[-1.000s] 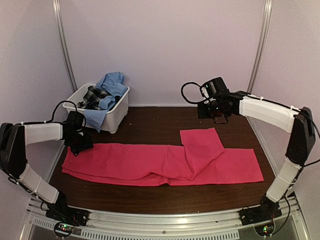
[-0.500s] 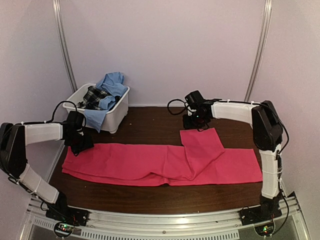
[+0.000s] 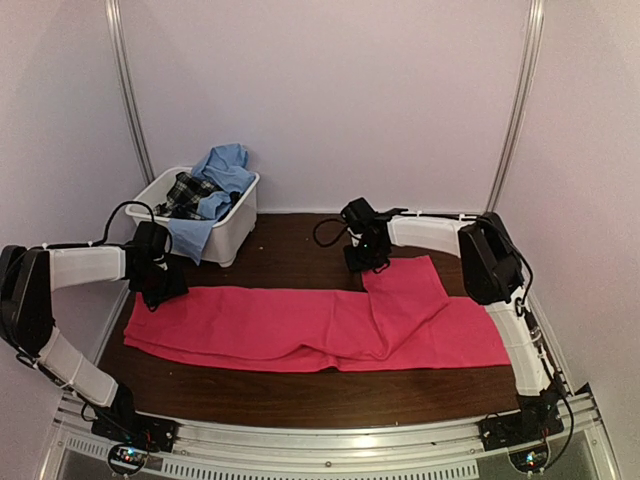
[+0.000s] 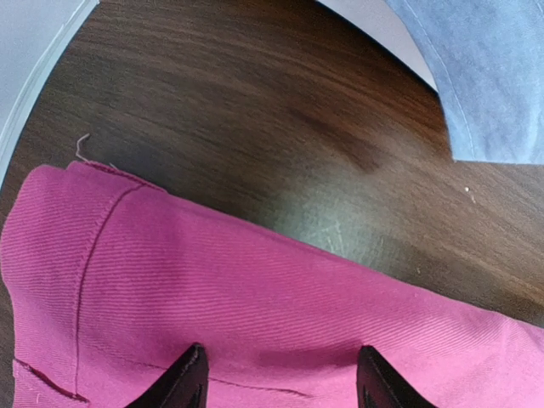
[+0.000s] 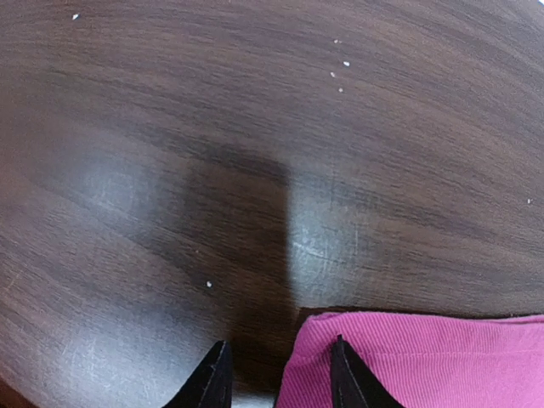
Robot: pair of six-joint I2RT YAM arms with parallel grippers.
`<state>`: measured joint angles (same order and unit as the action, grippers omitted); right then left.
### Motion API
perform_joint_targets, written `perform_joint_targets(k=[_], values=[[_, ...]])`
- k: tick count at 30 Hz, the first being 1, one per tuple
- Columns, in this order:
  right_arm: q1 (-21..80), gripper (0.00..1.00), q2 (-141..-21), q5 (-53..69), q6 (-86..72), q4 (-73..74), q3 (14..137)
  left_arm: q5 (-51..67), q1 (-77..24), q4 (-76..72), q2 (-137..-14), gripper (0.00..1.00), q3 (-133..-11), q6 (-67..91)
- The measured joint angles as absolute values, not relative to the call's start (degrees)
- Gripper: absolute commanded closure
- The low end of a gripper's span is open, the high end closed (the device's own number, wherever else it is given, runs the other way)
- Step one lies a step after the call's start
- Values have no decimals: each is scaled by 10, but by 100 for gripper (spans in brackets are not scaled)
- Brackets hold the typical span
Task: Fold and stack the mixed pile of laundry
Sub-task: Fold the flattened trousers at the center of the board.
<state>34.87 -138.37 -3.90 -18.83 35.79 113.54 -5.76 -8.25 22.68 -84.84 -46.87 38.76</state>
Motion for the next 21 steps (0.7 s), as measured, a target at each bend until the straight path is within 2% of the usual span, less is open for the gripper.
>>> perform_joint_targets(k=[3, 5, 6, 7, 11, 13, 17, 21], values=[[356, 73, -1393, -64, -182, 370, 1150, -57, -83, 225, -849, 39, -469, 388], [358, 86, -1395, -76, -181, 372, 1152, -58, -83, 225, -849, 39, -469, 388], [359, 98, -1395, -80, -182, 373, 1152, -57, -83, 225, -849, 39, -469, 388], [359, 100, -1395, -82, -179, 373, 1152, -58, -83, 225, -849, 39, -469, 388], [361, 100, -1378, -91, -183, 357, 1120, -58, -83, 224, -849, 39, -469, 387], [360, 100, -1342, -89, -184, 347, 1067, -58, -83, 223, -851, 39, -469, 387], [356, 100, -1216, -82, -192, 345, 931, -56, -83, 222, -855, 39, -469, 387], [343, 100, -1036, -91, -215, 331, 836, -54, -83, 220, -856, 39, -469, 387]])
